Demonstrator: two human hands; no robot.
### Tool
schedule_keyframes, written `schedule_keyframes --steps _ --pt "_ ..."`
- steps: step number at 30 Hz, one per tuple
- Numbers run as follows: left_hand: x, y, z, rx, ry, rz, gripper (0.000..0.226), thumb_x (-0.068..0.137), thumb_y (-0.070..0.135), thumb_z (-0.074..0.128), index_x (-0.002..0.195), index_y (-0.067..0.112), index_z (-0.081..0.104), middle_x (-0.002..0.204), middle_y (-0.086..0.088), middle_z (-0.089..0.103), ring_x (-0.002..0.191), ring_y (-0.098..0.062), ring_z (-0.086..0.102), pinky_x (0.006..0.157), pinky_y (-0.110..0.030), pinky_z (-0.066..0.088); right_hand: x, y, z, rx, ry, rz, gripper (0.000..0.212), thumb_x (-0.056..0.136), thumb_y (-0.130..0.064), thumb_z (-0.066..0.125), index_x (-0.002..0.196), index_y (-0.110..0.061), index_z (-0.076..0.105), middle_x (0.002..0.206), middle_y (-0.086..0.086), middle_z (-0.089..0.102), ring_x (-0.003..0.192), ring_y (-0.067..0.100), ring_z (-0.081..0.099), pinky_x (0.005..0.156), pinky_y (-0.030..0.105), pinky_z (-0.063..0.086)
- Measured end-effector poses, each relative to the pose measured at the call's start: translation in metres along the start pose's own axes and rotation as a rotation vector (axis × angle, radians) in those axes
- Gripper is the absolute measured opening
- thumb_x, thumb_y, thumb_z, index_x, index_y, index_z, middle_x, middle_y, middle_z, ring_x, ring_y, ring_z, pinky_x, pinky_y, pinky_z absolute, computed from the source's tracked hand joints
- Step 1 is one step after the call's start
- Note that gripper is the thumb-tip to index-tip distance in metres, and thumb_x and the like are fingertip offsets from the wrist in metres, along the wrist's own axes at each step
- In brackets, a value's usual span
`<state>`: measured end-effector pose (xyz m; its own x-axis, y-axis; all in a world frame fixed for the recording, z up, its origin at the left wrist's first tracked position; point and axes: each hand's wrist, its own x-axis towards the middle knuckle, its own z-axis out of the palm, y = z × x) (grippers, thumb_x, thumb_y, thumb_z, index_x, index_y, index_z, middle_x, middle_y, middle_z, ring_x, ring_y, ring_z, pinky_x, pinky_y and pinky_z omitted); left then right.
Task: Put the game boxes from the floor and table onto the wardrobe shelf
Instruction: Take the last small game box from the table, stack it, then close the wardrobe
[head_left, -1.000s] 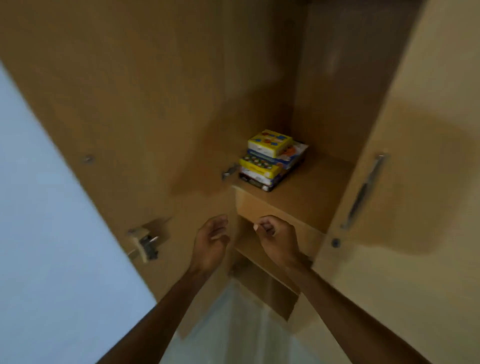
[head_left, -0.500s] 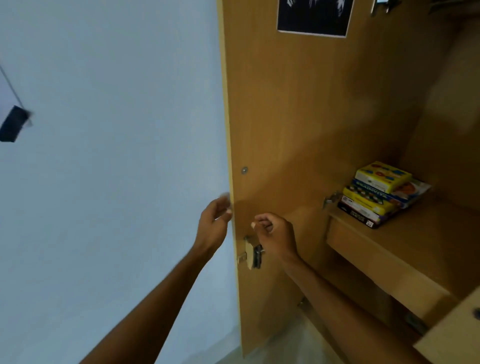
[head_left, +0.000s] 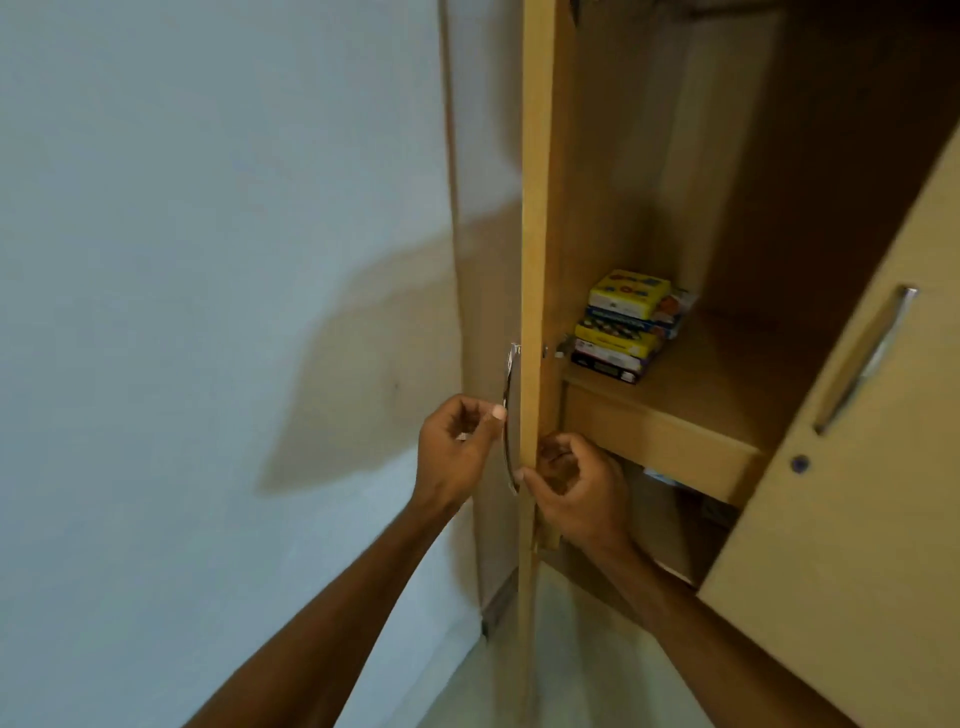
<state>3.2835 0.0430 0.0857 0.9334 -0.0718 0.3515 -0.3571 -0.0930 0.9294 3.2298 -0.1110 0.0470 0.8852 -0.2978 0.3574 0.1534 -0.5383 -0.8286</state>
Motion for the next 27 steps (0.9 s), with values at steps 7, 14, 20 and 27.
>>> schedule_keyframes --steps 7,14,20,27 --pt "0.009 0.004 0.094 -0.181 -0.36 0.017 0.009 0.084 0.011 0.072 0.092 0.006 0.073 0.086 -0.013 0.074 0.081 -0.023 0.072 0.073 -0.033 0.059 -0.012 0.032 -0.078 -0.221 0.251 0.008 0.029 0.07 -0.039 0.079 0.092 -0.03 0.063 0.081 -0.017 0.066 0.073 -0.002 0.061 0.058 0.01 0.046" --pt "0.026 0.009 0.192 -0.254 -0.555 -0.038 0.019 0.084 0.005 0.071 0.102 0.001 0.073 0.096 -0.017 0.075 0.089 -0.026 0.073 0.081 -0.038 0.061 0.012 0.079 -0.151 -0.564 0.492 0.042 0.058 0.067 -0.041 0.078 0.118 -0.022 0.058 0.114 -0.002 0.065 0.107 0.019 0.06 0.085 0.029 0.046" --pt "0.054 0.005 0.271 -0.216 -0.61 -0.048 0.015 0.085 0.006 0.071 0.099 0.01 0.074 0.093 -0.013 0.076 0.091 -0.028 0.072 0.088 -0.049 0.057 0.058 0.112 -0.2 -0.877 0.638 0.063 0.093 0.069 -0.052 0.068 0.145 -0.01 0.035 0.147 0.015 0.039 0.137 0.034 0.033 0.108 0.051 0.031" --pt "0.094 -0.006 0.344 -0.18 -0.593 -0.065 0.012 0.085 0.007 0.071 0.096 0.011 0.074 0.091 -0.012 0.075 0.088 -0.025 0.071 0.086 -0.056 0.056 0.114 0.144 -0.237 -0.961 0.684 0.203 0.1 0.076 -0.064 0.057 0.151 -0.006 0.026 0.157 0.024 0.023 0.146 0.042 0.019 0.113 0.057 0.019"
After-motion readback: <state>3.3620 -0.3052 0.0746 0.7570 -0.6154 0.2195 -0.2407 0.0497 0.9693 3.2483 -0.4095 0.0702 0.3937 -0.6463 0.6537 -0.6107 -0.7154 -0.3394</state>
